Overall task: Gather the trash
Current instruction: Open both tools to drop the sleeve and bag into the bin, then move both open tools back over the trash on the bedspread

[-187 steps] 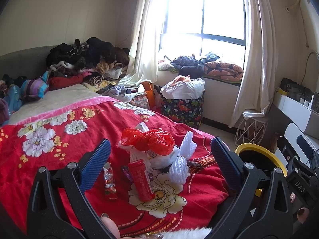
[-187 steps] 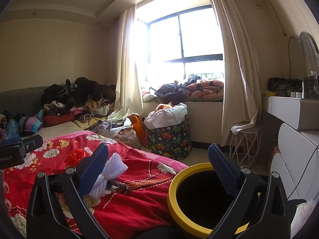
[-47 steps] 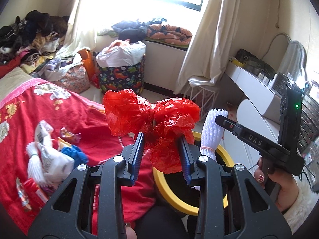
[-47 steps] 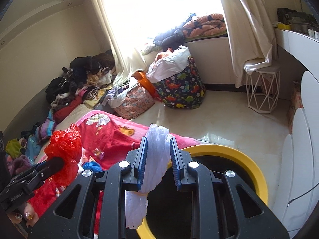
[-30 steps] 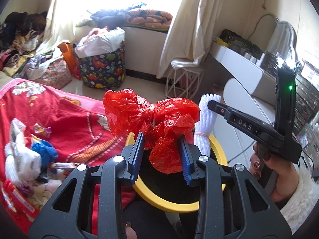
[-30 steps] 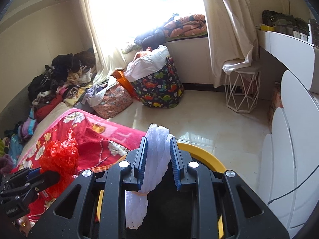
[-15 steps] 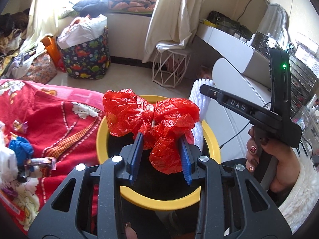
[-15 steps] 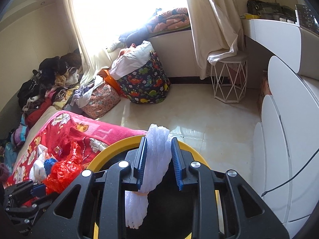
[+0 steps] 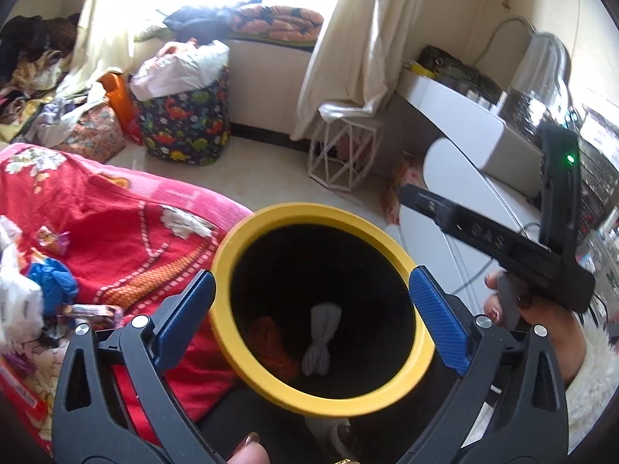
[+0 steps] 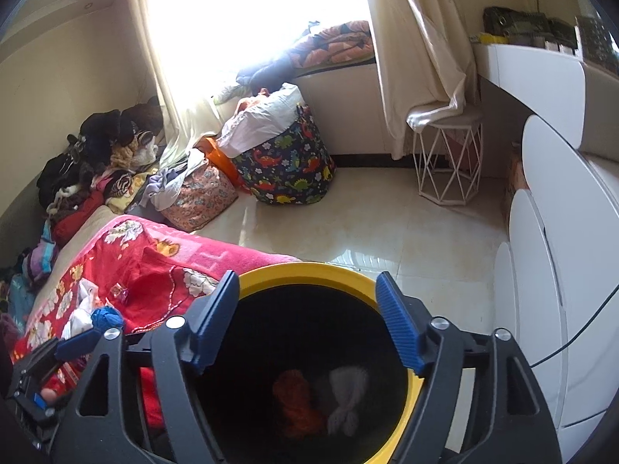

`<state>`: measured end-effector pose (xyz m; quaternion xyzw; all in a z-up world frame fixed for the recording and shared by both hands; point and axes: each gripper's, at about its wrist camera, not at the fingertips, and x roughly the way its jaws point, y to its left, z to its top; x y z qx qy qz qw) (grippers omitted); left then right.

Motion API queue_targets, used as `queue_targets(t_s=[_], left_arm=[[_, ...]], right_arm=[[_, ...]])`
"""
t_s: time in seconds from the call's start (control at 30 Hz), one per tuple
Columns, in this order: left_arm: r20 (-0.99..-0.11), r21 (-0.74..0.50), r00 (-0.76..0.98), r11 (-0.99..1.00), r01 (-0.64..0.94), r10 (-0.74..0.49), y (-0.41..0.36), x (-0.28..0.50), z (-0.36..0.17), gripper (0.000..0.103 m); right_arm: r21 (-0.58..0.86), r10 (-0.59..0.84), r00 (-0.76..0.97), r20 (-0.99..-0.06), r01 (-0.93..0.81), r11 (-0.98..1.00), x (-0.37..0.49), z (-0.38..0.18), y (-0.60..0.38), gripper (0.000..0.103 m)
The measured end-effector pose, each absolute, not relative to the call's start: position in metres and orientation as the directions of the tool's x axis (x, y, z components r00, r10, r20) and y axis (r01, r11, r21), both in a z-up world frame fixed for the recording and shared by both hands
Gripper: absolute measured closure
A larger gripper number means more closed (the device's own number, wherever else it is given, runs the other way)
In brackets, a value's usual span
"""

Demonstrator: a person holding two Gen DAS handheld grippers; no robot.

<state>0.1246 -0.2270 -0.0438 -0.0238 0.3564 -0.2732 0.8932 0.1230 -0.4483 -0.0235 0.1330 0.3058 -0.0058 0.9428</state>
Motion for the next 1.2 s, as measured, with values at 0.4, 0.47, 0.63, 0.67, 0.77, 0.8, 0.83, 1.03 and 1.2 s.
queue_targets(t_s=[0.4, 0.47, 0.63, 0.67, 0.77, 0.8, 0.83, 1.03, 1.2], left_arm=[[-0.568, -0.23, 0.696, 0.896, 0.379, -0.44, -0.186, 0.123, -0.024, 0.011], [-0.56, -0.229, 0.709, 0.903, 0.365, -0.428, -0.179, 0.123, -0.02, 0.011], [-0.542, -0.223, 0.739, 0.916, 0.334, -0.401, -0.164, 0.121, -0.014, 0.011], [-0.537, -0.22, 0.746, 0.919, 0.326, -0.393, -0.159, 0.12, -0.013, 0.011], [-0.53, -0.216, 0.76, 0.926, 0.309, -0.377, -0.151, 0.119, -0.01, 0.011], [-0.527, -0.215, 0.765, 0.929, 0.3, -0.369, -0.148, 0.118, -0.009, 0.011], [-0.524, -0.217, 0.769, 0.931, 0.294, -0.365, -0.145, 0.118, -0.008, 0.011], [-0.501, -0.222, 0.799, 0.942, 0.253, -0.333, -0.125, 0.115, -0.001, 0.011], [-0.488, -0.218, 0.82, 0.951, 0.218, -0.299, -0.109, 0.113, 0.003, 0.011]], right_arm=[[0.207, 0.114, 0.833, -0.541, 0.001, 0.978, 0.116, -0.006, -0.406, 0.019], [0.207, 0.125, 0.835, -0.536, -0.013, 0.978, 0.116, -0.003, -0.401, 0.018], [0.209, 0.149, 0.838, -0.525, -0.043, 0.977, 0.115, 0.003, -0.388, 0.017], [0.209, 0.154, 0.838, -0.524, -0.048, 0.977, 0.115, 0.004, -0.385, 0.017], [0.209, 0.169, 0.838, -0.52, -0.067, 0.976, 0.114, 0.006, -0.377, 0.016], [0.208, 0.174, 0.838, -0.518, -0.074, 0.975, 0.114, 0.007, -0.374, 0.016], [0.207, 0.178, 0.838, -0.516, -0.08, 0.975, 0.114, 0.008, -0.37, 0.015], [0.199, 0.212, 0.837, -0.505, -0.126, 0.972, 0.114, 0.012, -0.348, 0.015], [0.189, 0.244, 0.832, -0.498, -0.17, 0.967, 0.114, 0.013, -0.331, 0.013]])
